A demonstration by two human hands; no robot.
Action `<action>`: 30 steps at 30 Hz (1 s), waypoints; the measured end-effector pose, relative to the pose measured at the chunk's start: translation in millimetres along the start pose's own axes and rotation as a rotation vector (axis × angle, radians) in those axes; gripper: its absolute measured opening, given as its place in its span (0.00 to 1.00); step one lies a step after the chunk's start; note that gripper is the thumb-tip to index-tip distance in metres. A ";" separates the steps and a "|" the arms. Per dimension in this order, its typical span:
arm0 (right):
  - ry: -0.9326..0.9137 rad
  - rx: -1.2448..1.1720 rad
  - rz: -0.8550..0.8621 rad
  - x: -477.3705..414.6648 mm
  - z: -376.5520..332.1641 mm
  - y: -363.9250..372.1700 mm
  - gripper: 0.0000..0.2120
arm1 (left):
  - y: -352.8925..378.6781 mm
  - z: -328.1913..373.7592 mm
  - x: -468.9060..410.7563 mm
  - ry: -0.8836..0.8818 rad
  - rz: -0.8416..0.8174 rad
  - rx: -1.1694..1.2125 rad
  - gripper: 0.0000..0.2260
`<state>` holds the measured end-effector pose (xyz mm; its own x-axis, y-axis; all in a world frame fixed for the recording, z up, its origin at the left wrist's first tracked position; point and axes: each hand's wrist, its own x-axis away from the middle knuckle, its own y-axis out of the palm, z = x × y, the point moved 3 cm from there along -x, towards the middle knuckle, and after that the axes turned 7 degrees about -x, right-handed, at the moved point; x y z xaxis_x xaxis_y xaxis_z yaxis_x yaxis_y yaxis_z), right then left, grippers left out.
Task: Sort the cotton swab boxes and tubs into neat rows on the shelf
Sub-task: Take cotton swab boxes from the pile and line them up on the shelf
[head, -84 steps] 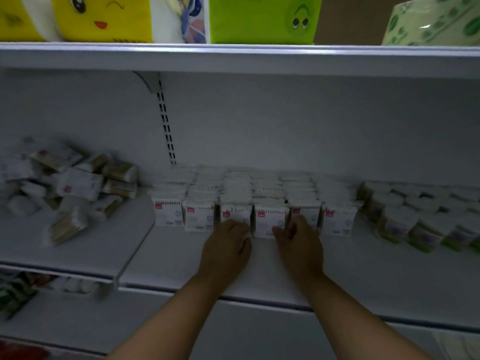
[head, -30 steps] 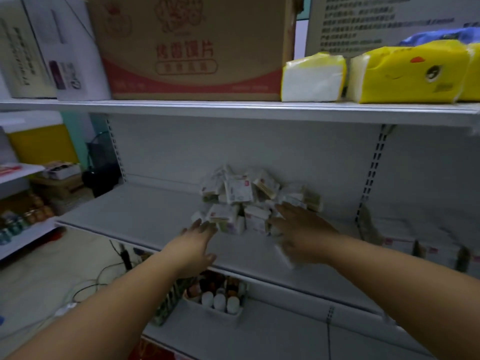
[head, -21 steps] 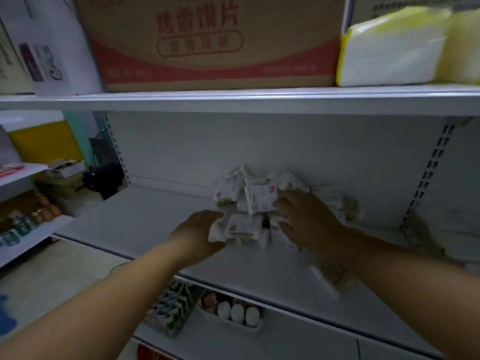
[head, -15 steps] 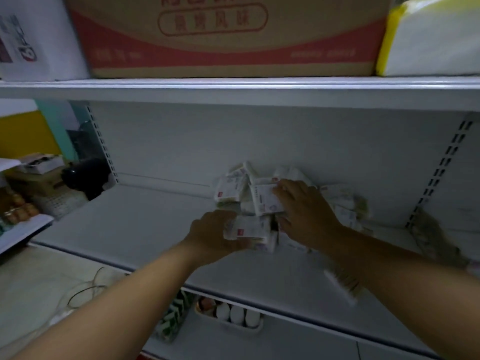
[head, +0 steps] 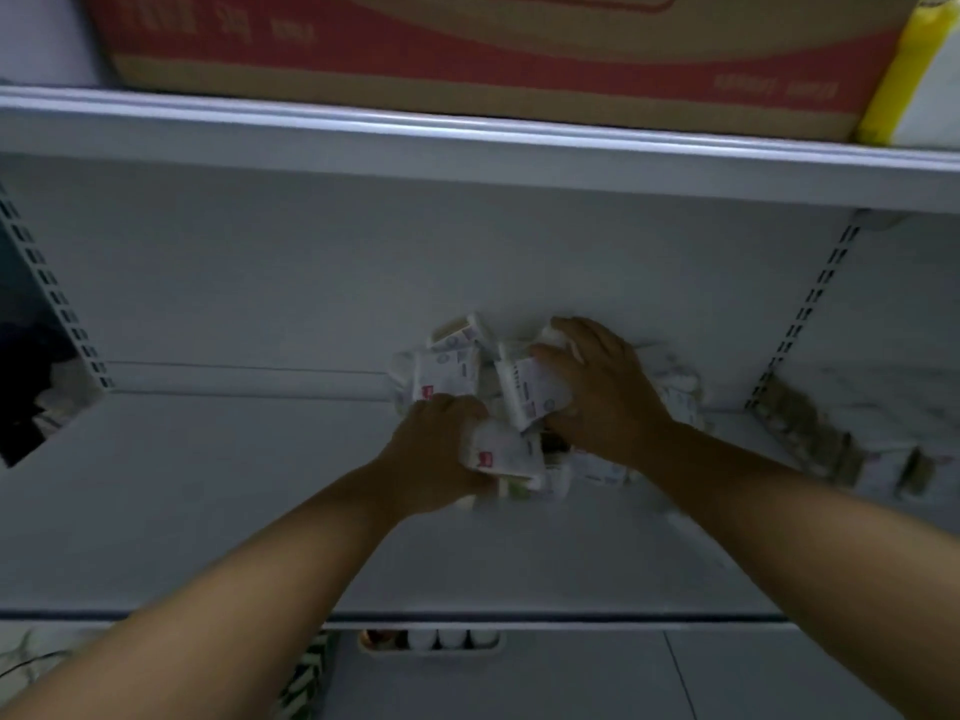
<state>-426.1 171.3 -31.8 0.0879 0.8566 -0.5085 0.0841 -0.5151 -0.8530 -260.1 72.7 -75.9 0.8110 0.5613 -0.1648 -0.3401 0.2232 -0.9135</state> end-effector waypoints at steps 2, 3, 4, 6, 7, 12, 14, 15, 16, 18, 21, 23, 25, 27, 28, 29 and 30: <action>-0.032 -0.078 0.043 -2.8 -6.9 -4.5 0.35 | -10.6 -11.2 7.0 0.049 0.015 0.162 0.26; -0.037 -0.112 0.057 -5.3 -10.9 -7.1 0.35 | -16.4 -16.9 10.9 0.056 0.005 0.227 0.24; -0.038 -0.136 0.070 -8.1 -15.2 -9.8 0.35 | -22.0 -23.1 14.2 0.048 -0.015 0.295 0.23; -0.032 -0.160 0.101 -13.8 -23.3 -15.0 0.35 | -31.1 -35.5 19.7 -0.007 -0.055 0.504 0.25; -0.013 -0.183 0.109 -15.7 -27.6 -16.7 0.35 | -34.8 -40.5 22.4 -0.044 -0.076 0.636 0.26; 0.176 -0.384 0.005 -12.9 -42.6 -19.8 0.34 | -38.2 -47.6 28.7 -0.123 -0.260 1.171 0.31; 0.263 -0.522 -0.072 -4.8 -45.6 -22.1 0.30 | -36.4 -42.3 27.8 -0.092 -0.388 1.260 0.34; 0.299 -0.615 -0.108 -0.7 -47.1 -23.4 0.29 | -36.4 -39.6 28.0 -0.069 -0.440 1.293 0.34; 0.357 -0.688 -0.136 7.0 -46.7 -24.9 0.29 | -35.6 -34.1 28.1 -0.042 -0.499 1.321 0.32; 0.482 -0.746 -0.163 25.5 -40.1 -29.7 0.32 | -33.3 -19.9 25.9 0.004 -0.578 1.338 0.24; 0.619 -0.821 -0.161 57.6 -25.2 -43.0 0.31 | -26.0 6.9 17.1 -0.001 -0.591 1.296 0.25; 0.663 -0.813 -0.141 79.2 -15.6 -57.3 0.29 | -18.7 27.9 12.5 -0.027 -0.589 1.268 0.28; 0.696 -0.777 -0.083 103.0 -1.2 -74.8 0.32 | -10.8 52.8 9.0 -0.049 -0.597 1.171 0.29; 0.724 -0.737 -0.014 129.7 17.4 -95.4 0.32 | 0.9 84.4 3.5 -0.037 -0.604 1.061 0.25; 0.738 -0.710 0.012 144.4 26.6 -107.3 0.31 | 7.3 104.0 0.8 -0.028 -0.596 1.034 0.22; 0.754 -0.684 0.035 160.6 36.6 -119.8 0.30 | 13.8 126.0 -1.7 -0.023 -0.581 1.023 0.20; 0.773 -0.672 0.062 178.2 47.3 -133.1 0.28 | 21.1 149.4 -3.8 -0.019 -0.569 1.020 0.18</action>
<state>-468.6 394.0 -14.5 0.7064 0.6953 -0.1324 0.5753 -0.6729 -0.4650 -341.5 194.3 -39.0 0.9652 0.1842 0.1857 -0.1617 0.9783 -0.1299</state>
